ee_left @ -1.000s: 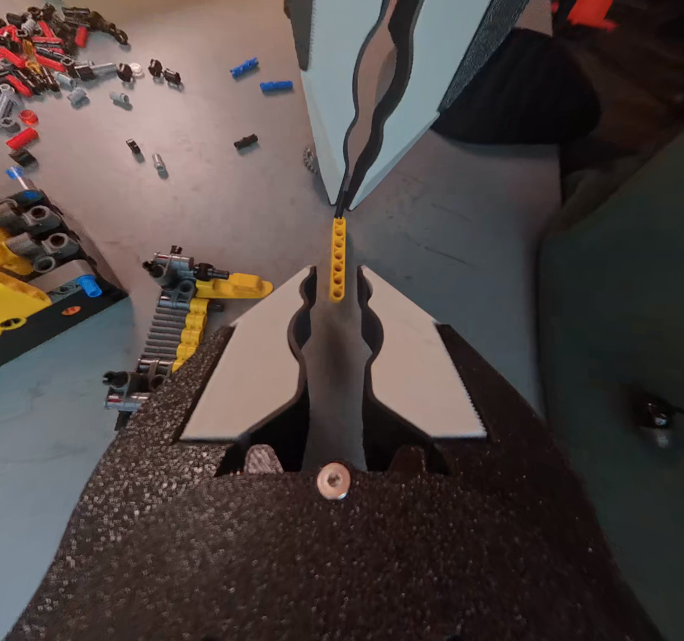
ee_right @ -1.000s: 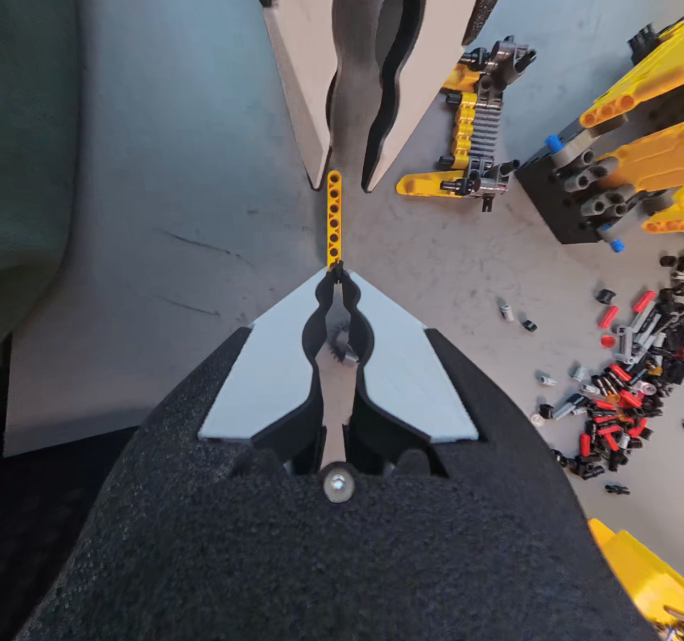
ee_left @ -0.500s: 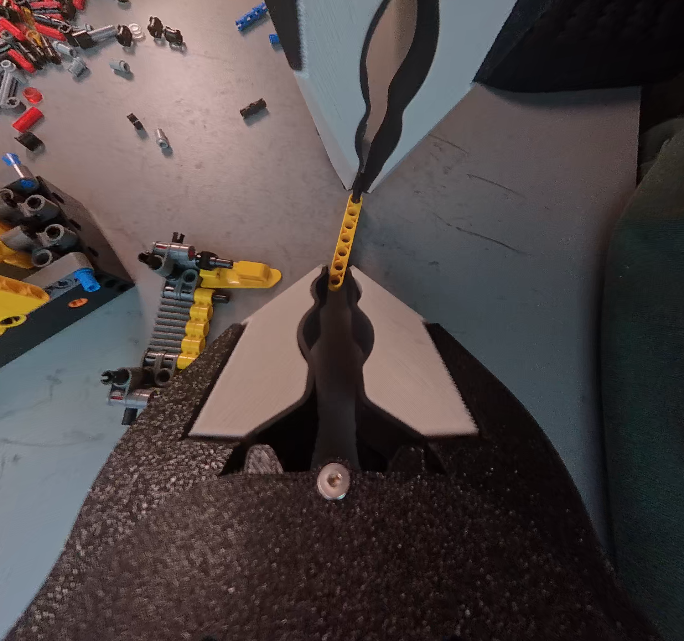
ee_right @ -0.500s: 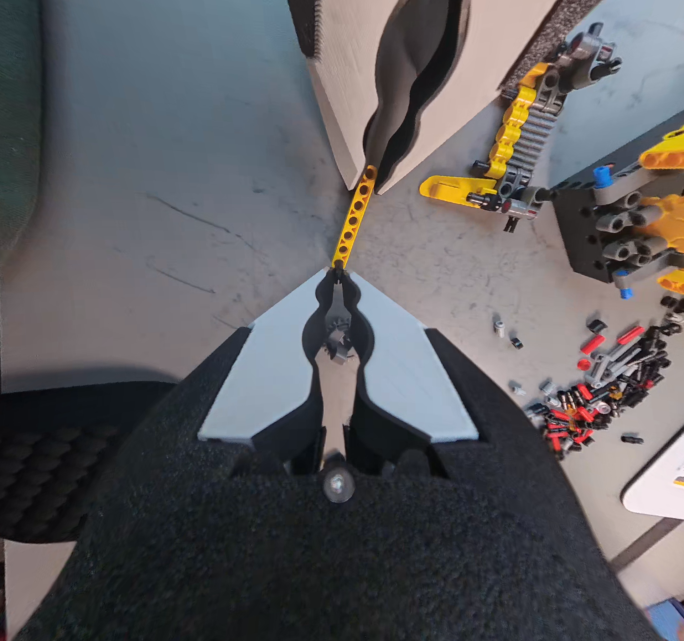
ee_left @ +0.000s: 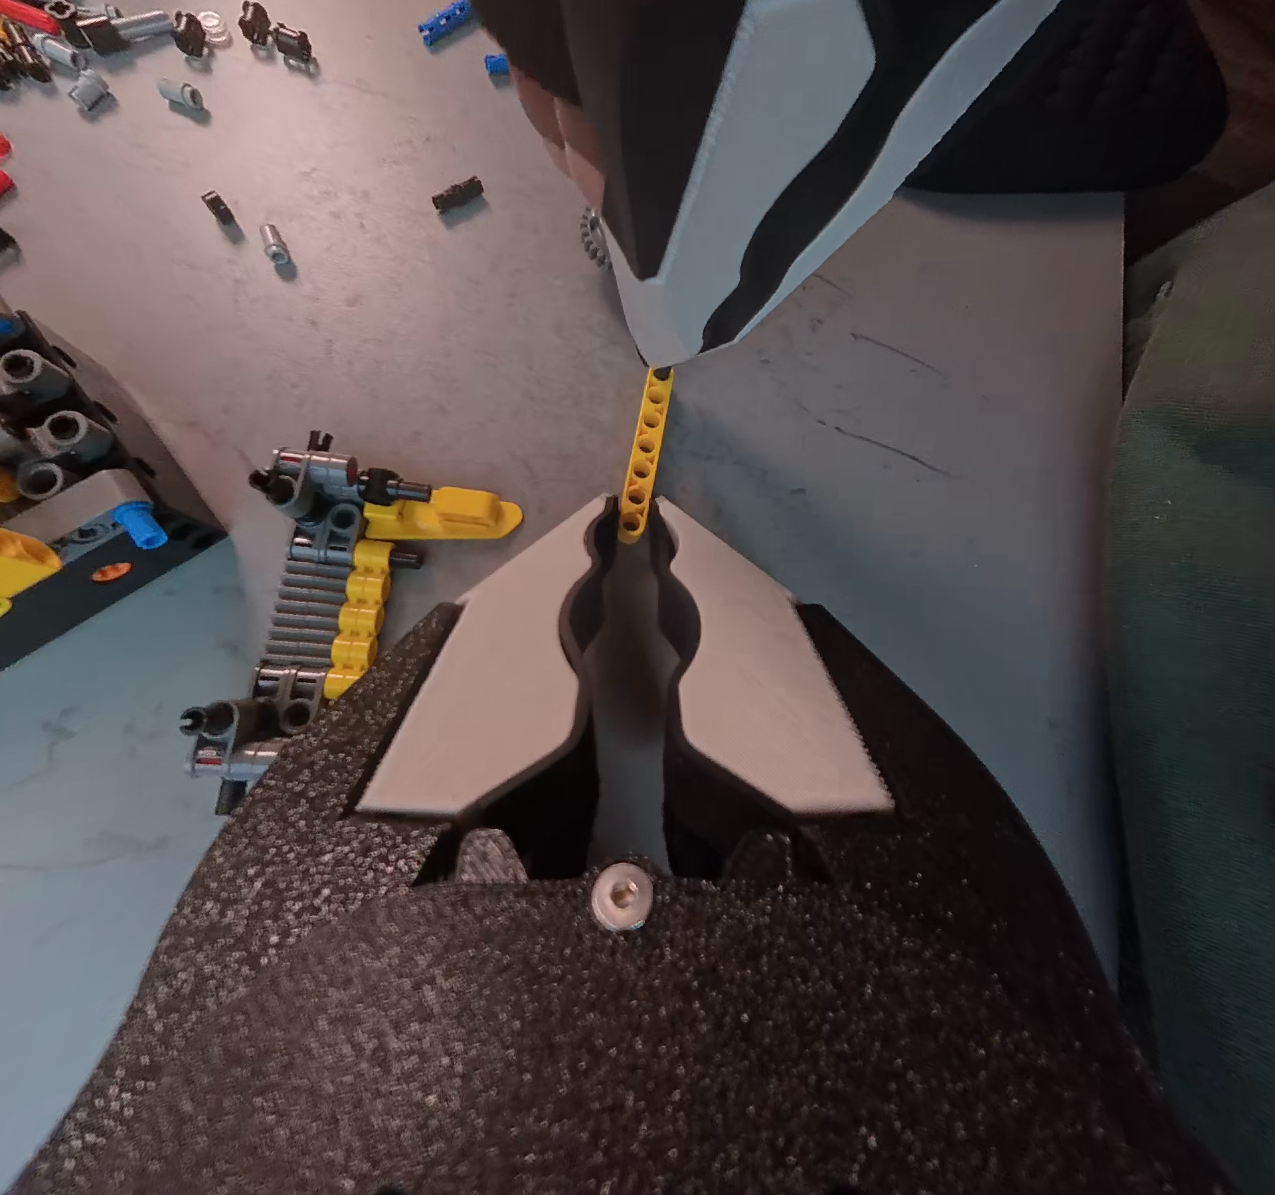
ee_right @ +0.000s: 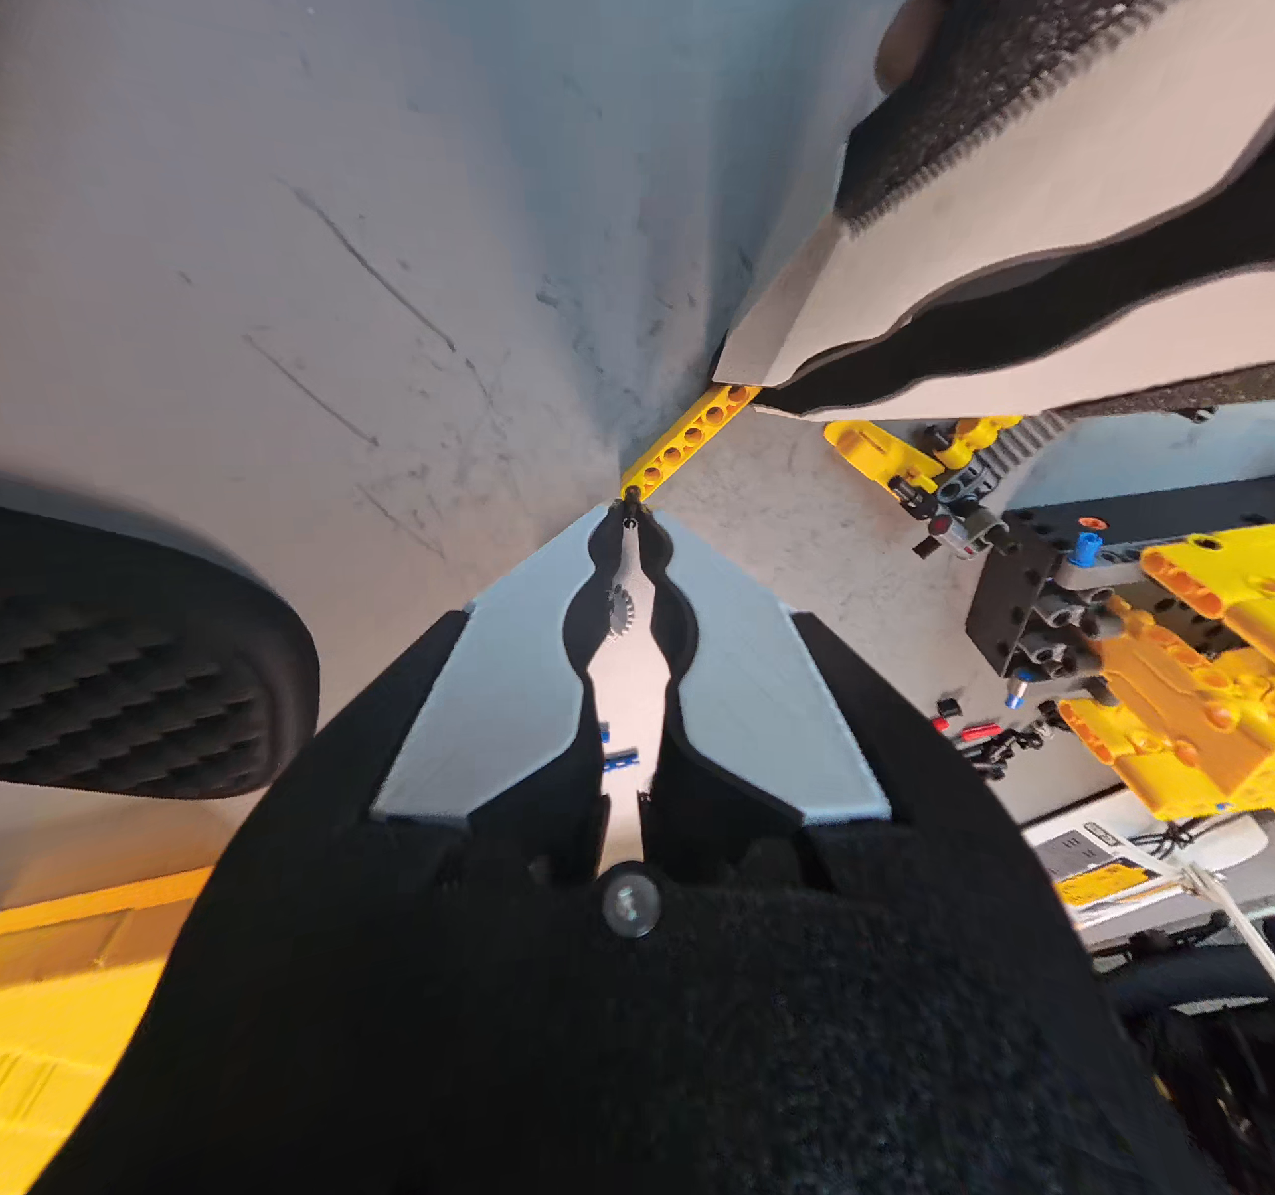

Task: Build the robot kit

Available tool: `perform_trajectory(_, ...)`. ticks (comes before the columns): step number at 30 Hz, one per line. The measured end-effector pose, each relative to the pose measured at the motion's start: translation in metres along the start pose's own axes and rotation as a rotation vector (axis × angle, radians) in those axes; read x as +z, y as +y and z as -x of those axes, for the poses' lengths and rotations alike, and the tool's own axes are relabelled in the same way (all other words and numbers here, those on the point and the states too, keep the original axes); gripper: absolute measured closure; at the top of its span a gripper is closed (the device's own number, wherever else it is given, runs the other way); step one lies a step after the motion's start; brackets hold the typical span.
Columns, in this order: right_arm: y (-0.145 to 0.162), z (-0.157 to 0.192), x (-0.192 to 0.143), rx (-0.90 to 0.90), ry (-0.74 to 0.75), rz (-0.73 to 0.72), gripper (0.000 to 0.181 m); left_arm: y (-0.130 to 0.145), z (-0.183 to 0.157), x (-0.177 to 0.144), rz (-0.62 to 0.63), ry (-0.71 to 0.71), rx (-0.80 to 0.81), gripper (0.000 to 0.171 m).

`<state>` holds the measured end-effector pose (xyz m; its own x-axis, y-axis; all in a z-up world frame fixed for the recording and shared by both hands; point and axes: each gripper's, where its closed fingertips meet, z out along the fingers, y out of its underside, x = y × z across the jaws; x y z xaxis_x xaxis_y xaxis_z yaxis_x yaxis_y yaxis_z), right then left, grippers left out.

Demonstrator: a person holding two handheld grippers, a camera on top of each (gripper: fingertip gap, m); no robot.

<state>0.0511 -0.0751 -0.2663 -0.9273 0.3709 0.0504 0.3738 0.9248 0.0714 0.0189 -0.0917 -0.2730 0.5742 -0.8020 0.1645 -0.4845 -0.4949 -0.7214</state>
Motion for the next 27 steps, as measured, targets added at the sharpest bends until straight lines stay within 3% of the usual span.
perform_trajectory(4,-0.003,0.004,0.004,-0.023,-0.056,0.010,0.180,0.000,-0.002,0.001,0.005,0.002,0.007,0.164)
perform_trajectory(9,-0.003,0.004,0.004,0.076,-0.072,0.008,0.180,0.001,-0.003,0.001,0.005,0.000,0.013,0.164)
perform_trajectory(18,-0.002,-0.002,-0.005,0.474,0.021,-0.243,0.169,0.001,-0.004,0.001,0.003,-0.008,0.013,0.165)
perform_trajectory(27,0.004,-0.005,-0.005,0.545,0.055,-0.296,0.177,0.001,-0.004,0.001,0.003,-0.028,0.023,0.165)
